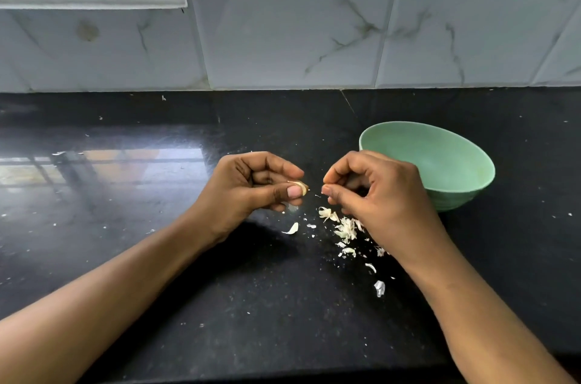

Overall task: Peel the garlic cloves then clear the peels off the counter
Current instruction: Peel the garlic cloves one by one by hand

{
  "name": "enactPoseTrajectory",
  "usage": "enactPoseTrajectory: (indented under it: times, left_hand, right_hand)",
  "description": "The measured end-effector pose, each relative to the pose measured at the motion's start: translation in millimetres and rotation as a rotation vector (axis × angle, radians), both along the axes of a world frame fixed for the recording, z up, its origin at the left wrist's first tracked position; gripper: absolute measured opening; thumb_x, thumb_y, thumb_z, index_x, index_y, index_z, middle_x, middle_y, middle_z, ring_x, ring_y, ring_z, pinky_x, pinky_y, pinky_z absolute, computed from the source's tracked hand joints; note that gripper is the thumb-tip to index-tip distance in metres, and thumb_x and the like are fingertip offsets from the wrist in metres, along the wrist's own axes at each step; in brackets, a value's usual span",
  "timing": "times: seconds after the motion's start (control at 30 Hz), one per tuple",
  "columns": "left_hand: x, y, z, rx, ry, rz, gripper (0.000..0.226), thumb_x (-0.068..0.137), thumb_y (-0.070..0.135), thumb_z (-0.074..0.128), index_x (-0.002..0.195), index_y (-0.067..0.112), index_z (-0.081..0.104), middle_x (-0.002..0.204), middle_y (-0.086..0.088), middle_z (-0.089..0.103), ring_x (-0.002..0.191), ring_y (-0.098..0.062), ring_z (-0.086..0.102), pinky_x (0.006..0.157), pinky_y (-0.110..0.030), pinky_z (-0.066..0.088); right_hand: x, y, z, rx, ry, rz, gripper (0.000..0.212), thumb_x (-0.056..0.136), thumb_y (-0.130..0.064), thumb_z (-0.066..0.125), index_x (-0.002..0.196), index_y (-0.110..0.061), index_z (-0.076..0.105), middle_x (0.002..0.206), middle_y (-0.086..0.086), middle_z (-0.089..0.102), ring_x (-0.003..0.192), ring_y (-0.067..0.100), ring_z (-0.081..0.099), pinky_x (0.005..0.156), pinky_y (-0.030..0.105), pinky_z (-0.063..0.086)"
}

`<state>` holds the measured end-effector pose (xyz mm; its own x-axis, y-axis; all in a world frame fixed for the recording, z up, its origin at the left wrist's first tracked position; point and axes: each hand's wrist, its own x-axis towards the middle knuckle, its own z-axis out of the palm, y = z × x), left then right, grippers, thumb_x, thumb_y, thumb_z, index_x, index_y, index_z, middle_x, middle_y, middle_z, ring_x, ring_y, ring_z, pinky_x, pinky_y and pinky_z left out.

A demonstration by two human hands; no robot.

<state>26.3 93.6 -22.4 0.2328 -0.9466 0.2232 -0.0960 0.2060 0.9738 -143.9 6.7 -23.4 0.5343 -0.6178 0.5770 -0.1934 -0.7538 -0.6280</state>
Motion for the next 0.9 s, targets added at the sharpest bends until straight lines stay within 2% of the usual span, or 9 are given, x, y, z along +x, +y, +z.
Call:
enactPoseTrajectory:
  times: [0.1,0.3,0.4,0.53,0.63,0.7,0.83,0.9]
  left_hand:
    - [0.0,0.1,-0.2,0.001,-0.02,-0.007,0.011,0.062,0.012,0.074,0.073,0.016,0.072,0.07,-0.006,0.073,0.062,-0.012,0.069,0.055,-0.018,0.052]
    - [0.2,1.7,1.4,0.017,-0.044,0.006,0.011,0.064,0.014,0.073,0.075,0.018,0.073,0.073,-0.006,0.074,0.064,-0.013,0.07,0.056,-0.018,0.053]
    - [-1.5,2.3,2.5,0.024,-0.045,0.018,0.014,0.066,0.013,0.071,0.08,0.015,0.071,0.073,-0.005,0.074,0.063,-0.012,0.07,0.055,-0.017,0.052]
    - [-7.6,3.3,5.3,0.015,-0.007,0.052,0.015,0.066,0.012,0.07,0.081,0.01,0.068,0.069,-0.005,0.073,0.061,-0.011,0.069,0.054,-0.017,0.052]
    - [-14.0,3.6,12.3,0.022,0.065,0.064,0.012,0.065,0.014,0.07,0.077,0.009,0.068,0.068,-0.007,0.073,0.061,-0.011,0.07,0.054,-0.018,0.053]
    - [-15.9,3.2,18.3,0.053,0.118,0.066,0.013,0.064,0.016,0.07,0.075,0.01,0.068,0.069,-0.008,0.073,0.062,-0.01,0.07,0.054,-0.017,0.053]
    - [-16.8,-3.8,29.9,0.113,0.166,0.051,0.015,0.064,0.021,0.071,0.076,0.011,0.068,0.073,-0.007,0.074,0.064,-0.009,0.07,0.054,-0.016,0.053]
    - [-18.4,-9.2,32.2,0.14,0.161,0.042,0.015,0.066,0.021,0.07,0.077,0.011,0.068,0.073,-0.005,0.074,0.064,-0.008,0.07,0.054,-0.016,0.053]
  right_hand:
    - [-2.1,1.1,2.0,0.005,0.076,0.058,0.015,0.081,-0.006,0.071,0.081,-0.02,0.065,0.069,-0.007,0.065,0.063,0.007,0.066,0.062,0.033,0.055]
    - [-2.9,0.5,2.0,-0.074,0.156,0.083,0.017,0.085,-0.006,0.06,0.085,-0.021,0.066,0.074,-0.011,0.067,0.067,0.002,0.066,0.063,0.035,0.054]
    - [-2.7,0.4,1.4,-0.077,0.125,0.093,0.008,0.083,-0.016,0.062,0.086,-0.022,0.067,0.072,-0.01,0.067,0.067,0.005,0.066,0.064,0.035,0.055]
    - [-1.0,3.4,1.9,-0.065,0.039,0.118,0.01,0.076,-0.015,0.074,0.085,-0.019,0.072,0.073,-0.013,0.066,0.067,0.002,0.065,0.062,0.022,0.053]
    - [1.0,4.9,6.1,-0.029,-0.06,0.139,0.011,0.074,-0.016,0.074,0.085,-0.016,0.074,0.073,-0.008,0.071,0.067,0.004,0.067,0.062,0.026,0.056]
    - [2.1,3.0,11.8,-0.086,-0.074,0.134,0.009,0.074,-0.016,0.074,0.083,-0.014,0.074,0.073,-0.007,0.071,0.066,0.005,0.067,0.061,0.029,0.055]
    - [-0.9,-5.8,27.6,-0.225,-0.049,0.097,0.008,0.076,-0.017,0.075,0.083,-0.014,0.074,0.073,-0.008,0.069,0.066,0.002,0.063,0.06,0.019,0.052]
    - [-2.6,-10.9,28.3,-0.258,-0.051,0.089,0.009,0.076,-0.017,0.075,0.084,-0.013,0.074,0.074,-0.007,0.07,0.065,0.003,0.063,0.06,0.021,0.052]
